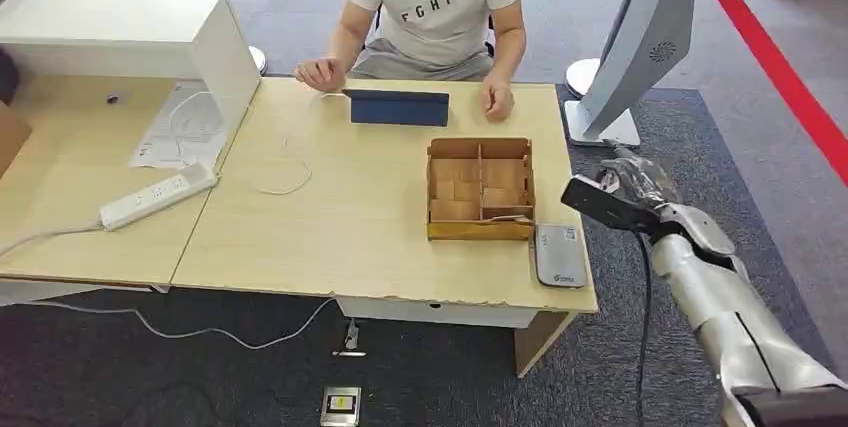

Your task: Pass the card to the sensor for recognition and then transmit it.

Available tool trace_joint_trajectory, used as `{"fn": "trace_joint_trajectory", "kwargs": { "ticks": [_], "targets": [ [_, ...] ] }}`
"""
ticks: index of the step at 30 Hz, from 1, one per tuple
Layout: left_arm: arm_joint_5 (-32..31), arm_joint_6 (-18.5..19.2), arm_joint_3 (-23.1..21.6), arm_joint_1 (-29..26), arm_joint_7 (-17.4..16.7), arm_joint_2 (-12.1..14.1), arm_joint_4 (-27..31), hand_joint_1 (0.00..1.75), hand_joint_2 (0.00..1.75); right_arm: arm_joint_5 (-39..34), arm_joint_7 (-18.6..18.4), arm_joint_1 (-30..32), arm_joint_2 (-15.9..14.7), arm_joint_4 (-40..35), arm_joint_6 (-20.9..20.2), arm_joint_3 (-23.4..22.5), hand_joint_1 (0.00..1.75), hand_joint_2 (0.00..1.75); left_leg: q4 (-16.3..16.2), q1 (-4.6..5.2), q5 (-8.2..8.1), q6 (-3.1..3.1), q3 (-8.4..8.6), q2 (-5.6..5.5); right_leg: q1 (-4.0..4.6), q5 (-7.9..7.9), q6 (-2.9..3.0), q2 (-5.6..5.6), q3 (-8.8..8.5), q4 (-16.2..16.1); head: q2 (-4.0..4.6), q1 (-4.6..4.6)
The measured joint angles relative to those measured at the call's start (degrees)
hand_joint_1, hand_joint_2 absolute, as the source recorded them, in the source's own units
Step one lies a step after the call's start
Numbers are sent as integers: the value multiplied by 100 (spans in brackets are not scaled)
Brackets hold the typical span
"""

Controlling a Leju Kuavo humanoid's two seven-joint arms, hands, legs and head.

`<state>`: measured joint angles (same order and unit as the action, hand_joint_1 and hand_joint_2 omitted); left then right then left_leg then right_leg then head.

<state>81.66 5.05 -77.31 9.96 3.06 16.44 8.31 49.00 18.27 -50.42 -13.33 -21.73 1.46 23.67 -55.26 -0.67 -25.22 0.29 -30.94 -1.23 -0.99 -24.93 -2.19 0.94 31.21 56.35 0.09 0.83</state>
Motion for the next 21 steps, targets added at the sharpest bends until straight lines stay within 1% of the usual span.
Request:
{"fn": "trace_joint_trajectory", "kwargs": {
  "ticks": [7, 11, 21],
  "targets": [
    [15, -81, 0, 2, -44, 0, 0, 0, 0, -83, 50, 331, 42, -46, 15, 70, 175, 175, 0, 1, 0, 0, 0, 3, -1, 0, 0, 0, 0, -2, 0, 0],
    [15, -101, 0, 0, -94, 2, 0, 0, 0, -190, -7, 474, 44, -46, 13, 83, 175, 175, 0, 1, 0, 0, 1, 3, -1, 0, 0, 0, 0, -2, 0, 0],
    [55, -190, 0, 1, -70, 4, 0, 0, 0, -426, 76, 729, 31, -81, 22, 122, 175, 175, 0, 0, 0, 0, 1, 4, 0, 0, 0, 0, 0, -2, 0, 0]
  ]
}}
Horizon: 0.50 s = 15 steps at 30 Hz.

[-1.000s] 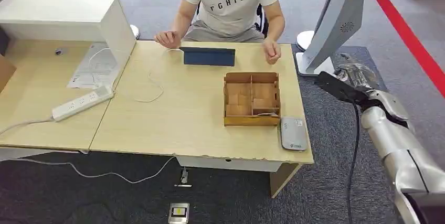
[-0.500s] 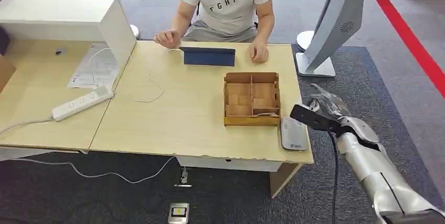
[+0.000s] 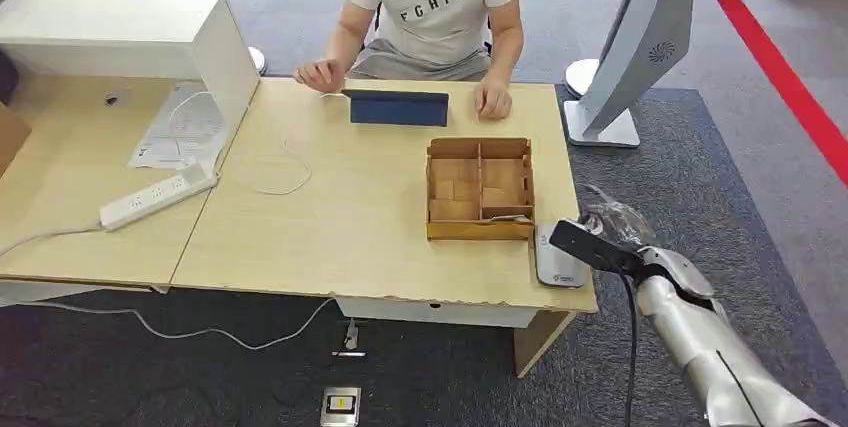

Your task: Pass the card to the sensor for recognition and then transmit it.

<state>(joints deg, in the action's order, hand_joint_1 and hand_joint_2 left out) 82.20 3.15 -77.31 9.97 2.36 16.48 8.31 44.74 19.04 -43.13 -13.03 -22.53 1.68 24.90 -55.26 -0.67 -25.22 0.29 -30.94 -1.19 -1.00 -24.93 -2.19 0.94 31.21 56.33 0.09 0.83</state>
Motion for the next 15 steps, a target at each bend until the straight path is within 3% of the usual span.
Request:
{"fn": "trace_joint_trajectory", "kwargs": {
  "ticks": [15],
  "targets": [
    [-90, -28, -4, -7, 129, -22, 2, 0, 0, -315, 24, 320, -112, -11, -15, 33, 175, 175, 0, 0, 0, 0, 4, 3, 0, 0, 0, 1, -3, -4, 0, 0]
  ]
}}
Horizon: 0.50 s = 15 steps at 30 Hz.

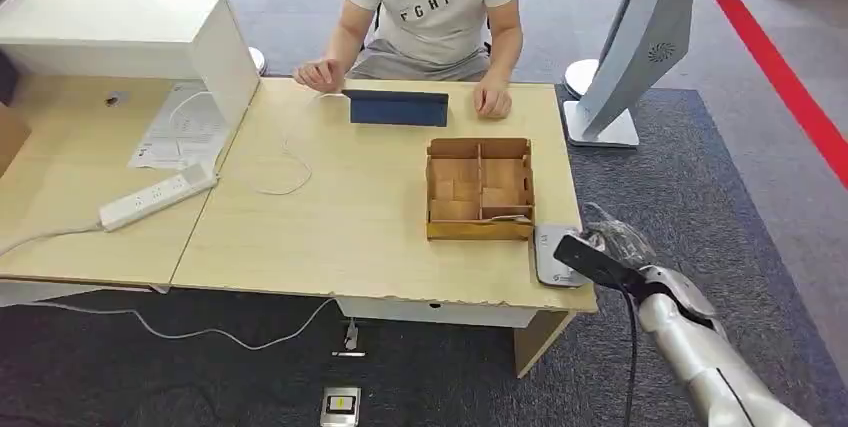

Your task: Pass the card to the sensor for recognition and then transmit it.

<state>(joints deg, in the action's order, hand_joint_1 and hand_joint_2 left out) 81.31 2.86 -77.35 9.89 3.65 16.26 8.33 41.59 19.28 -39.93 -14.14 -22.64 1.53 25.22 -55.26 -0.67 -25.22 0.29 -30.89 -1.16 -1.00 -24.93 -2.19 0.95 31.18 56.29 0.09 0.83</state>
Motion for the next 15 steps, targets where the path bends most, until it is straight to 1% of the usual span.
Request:
{"fn": "trace_joint_trajectory", "kwargs": {
  "ticks": [1, 3, 5, 7, 9, 11, 15],
  "targets": [
    [-15, -15, -7, 1, 72, -18, 2, 0, 0, -2, 47, 14, -6, -6, -26, 0, 175, 175, 0, 0, 0, 0, 0, 0, 0, 0, 0, 0, -1, 0, 0, 0],
    [29, -241, -7, 39, 131, -147, 18, 0, 0, 15, 118, 17, 11, -15, -61, 0, 175, 175, 0, 3, 0, 0, 1, 1, -3, 2, 2, 0, -1, 0, 0, -2],
    [40, -533, -7, 137, 91, -331, 37, 0, 0, 24, 116, -6, 65, -15, -83, 2, 175, 175, 0, 4, 2, -2, 1, -1, -3, 4, 2, 0, -3, 0, 0, 0],
    [29, -658, -7, 229, 26, -482, 61, 0, 0, 17, 68, -20, 122, -18, -83, 9, 175, 175, -1, 3, 3, -4, 0, -1, -2, 7, -1, 0, -6, 0, 0, 0],
    [18, -665, -7, 276, -2, -588, 90, 0, 0, -30, 65, -30, 142, -39, -61, 15, 175, 175, -2, 4, 4, -4, 0, -1, -2, 10, -3, 0, -7, 1, 0, -2],
    [-4, -665, -7, 282, -13, -619, 94, 0, 0, -66, 94, -55, 142, -66, -50, 15, 175, 175, -3, 4, 4, -4, -1, -1, -3, 11, -3, 1, -6, 2, 0, 0],
    [-19, -660, -7, 286, -11, -667, 94, 0, 0, -315, 344, -269, 147, -201, 2, 11, 175, 175, -3, 5, 4, -4, -6, 1, -4, 11, -2, 3, 0, 6, 0, 0]
  ]
}}
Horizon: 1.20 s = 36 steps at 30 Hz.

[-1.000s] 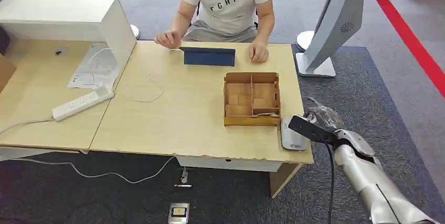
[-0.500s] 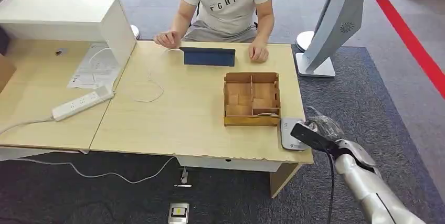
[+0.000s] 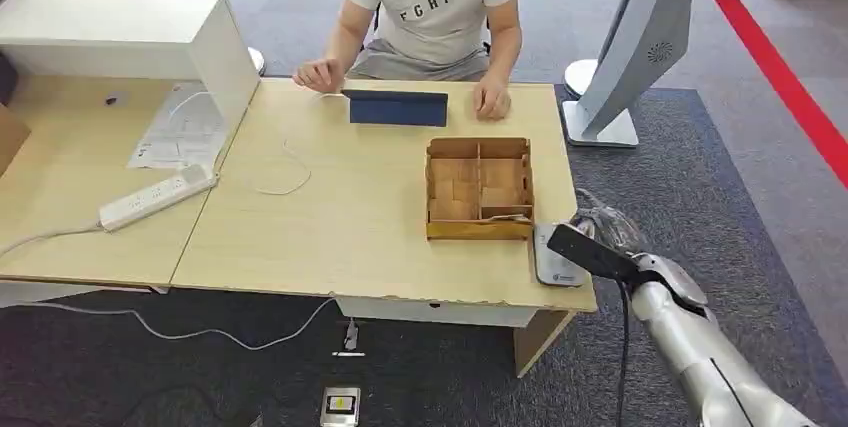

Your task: Pass the card to the sensor for recognition and then transmit it.

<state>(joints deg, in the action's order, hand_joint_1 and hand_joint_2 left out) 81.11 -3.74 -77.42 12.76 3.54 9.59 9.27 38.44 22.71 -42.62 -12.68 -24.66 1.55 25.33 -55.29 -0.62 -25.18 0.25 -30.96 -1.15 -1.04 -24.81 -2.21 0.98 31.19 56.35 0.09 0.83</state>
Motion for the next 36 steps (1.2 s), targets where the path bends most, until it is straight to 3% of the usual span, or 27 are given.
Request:
{"fn": "trace_joint_trajectory", "kwargs": {
  "ticks": [2, 9, 18, 28, 36],
  "targets": [
    [20, 9, 0, -1, 28, -46, 0, 0, 0, -368, 150, -194, 63, -241, -68, -28, 175, 175, 0, -1, 0, 0, -1, 1, 1, 0, 0, 0, 0, 3, 0, 0],
    [13, 17, 0, 11, 28, -127, 2, 0, 0, -1066, 4, -856, 348, -1076, -485, -20, 175, 175, 1, -3, 3, 4, -2, 2, 2, -1, 1, 0, 5, 7, 0, -2],
    [-175, -2, 0, 93, -33, -194, 4, 0, 0, -565, 91, -1961, 868, -1121, -230, 182, 175, 175, 1, -4, 5, 6, -2, 2, 3, -1, 1, 0, 7, 6, 0, 0],
    [-306, 107, 0, 223, 64, -240, 7, 0, 0, 57, -583, -2373, 1420, -457, -249, 594, 175, 175, 1, -6, 5, 6, -2, 0, 5, -1, 2, 0, 7, 5, 0, 0],
    [-472, 186, 0, 251, -37, -269, 7, 0, 0, 468, -1242, -2386, 1508, -58, -284, 804, 175, 175, 0, -5, 5, 6, -2, -1, 4, -1, 2, 0, 8, 1, 0, 0]
  ]
}}
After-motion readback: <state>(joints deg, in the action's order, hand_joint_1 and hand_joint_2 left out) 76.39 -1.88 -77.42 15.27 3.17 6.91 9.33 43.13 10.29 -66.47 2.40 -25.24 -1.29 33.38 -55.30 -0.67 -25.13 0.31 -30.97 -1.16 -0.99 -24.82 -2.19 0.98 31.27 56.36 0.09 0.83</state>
